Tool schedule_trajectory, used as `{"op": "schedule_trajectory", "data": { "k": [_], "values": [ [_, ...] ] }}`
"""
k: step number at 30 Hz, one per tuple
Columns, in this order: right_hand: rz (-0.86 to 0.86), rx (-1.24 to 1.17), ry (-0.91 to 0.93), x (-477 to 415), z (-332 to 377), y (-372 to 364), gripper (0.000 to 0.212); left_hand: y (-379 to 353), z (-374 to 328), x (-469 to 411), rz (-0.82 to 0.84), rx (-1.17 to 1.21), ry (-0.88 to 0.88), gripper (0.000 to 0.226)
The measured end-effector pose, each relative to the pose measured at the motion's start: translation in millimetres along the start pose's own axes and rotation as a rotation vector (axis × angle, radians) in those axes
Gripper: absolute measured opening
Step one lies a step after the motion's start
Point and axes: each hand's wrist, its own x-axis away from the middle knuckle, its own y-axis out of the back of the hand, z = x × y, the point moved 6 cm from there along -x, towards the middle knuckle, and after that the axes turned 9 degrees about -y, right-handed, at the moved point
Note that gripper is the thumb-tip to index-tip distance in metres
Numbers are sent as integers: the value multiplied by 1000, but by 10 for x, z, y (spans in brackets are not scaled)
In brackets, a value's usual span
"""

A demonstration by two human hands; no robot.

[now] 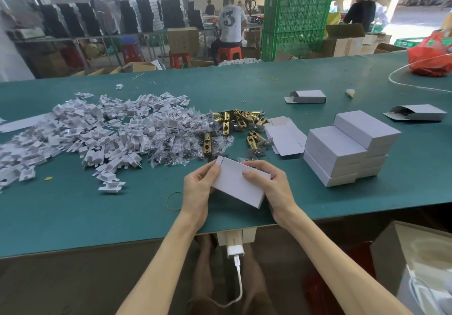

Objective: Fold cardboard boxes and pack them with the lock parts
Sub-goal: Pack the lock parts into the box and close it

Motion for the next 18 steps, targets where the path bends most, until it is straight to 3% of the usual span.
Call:
{"op": "schedule_trajectory", "data": {
  "k": [18],
  "values": [
    [33,22,10,6,-8,-20,23,16,-19,5,-35,-22,-17,21]
  ]
}}
